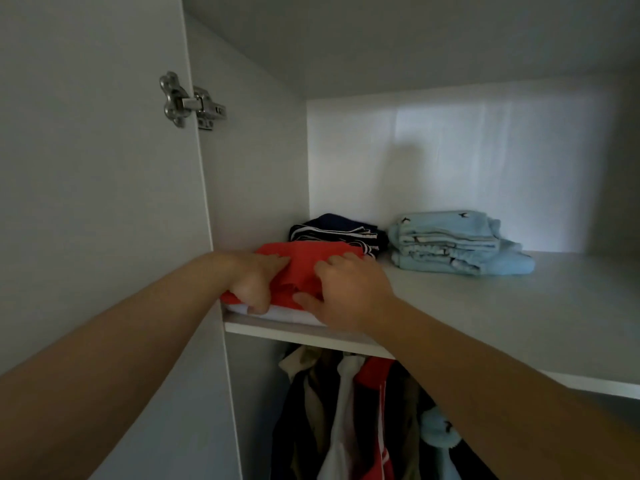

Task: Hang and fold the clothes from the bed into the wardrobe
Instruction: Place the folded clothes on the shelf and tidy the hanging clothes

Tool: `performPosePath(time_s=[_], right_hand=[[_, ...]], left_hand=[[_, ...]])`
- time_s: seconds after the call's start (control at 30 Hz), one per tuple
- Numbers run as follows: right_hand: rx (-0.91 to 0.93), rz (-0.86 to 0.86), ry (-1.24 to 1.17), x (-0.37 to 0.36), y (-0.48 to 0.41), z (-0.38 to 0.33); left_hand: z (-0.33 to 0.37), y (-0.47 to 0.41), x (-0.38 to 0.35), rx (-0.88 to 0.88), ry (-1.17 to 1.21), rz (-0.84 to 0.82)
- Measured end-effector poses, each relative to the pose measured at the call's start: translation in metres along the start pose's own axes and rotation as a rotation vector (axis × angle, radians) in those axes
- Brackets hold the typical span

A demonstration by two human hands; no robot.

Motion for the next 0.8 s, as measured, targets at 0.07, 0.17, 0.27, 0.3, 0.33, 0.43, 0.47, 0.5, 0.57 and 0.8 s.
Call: performPosePath(time_s=[0.07,0.17,0.27,0.3,0.33,0.43,0.47,0.5,0.57,0.8], right_hand=[[-0.003,-0.081,0.036,-0.008,0.000,0.001],[0.026,-0.096,0.079,-0.013,-0.007,0.004],[0.001,-0.147,0.077,-0.024,-0.014,0.015],[-0.017,-0.166,0.060,-0.027,-0.017,0.020],[-0.037,-0.188,0.038,-0.030,-0.020,0.024],[-0.092,-0.231,-0.019,-0.034,-0.032,0.037],[-0.106,-0.235,-0.025,-0.036,-0.035,0.041],[-0.117,-0.233,-0.028,-0.039,-0.037,0.045],[-0.140,-0.224,-0.034,-0.044,-0.039,0.051],[-0.120,-0.232,-0.057,-0.057,-0.034,0.059]], left_hand=[[0.002,-0.004,-0.004,-0.006,-0.028,-0.008],[0.006,-0.017,-0.006,0.009,-0.009,0.107],[0.008,-0.036,-0.009,0.021,0.069,0.157],[0.007,-0.042,-0.009,0.025,0.084,0.163],[0.007,-0.049,-0.009,0.033,0.091,0.168],[0.008,-0.067,-0.008,0.057,0.071,0.196],[0.009,-0.074,-0.008,0.059,0.057,0.212],[0.010,-0.080,-0.008,0.060,0.044,0.225],[0.010,-0.091,-0.009,0.068,0.032,0.245],[0.009,-0.104,-0.016,0.098,0.027,0.289]])
Point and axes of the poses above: each hand's wrist, its own y-axis away from the middle knuckle, its own x-axis out of the back of the hand, z = x × y, the point moved 5 cm from there along -y, towards the middle knuckle, and after that the axes turned 15 degrees about -y, right-handed, at the moved point
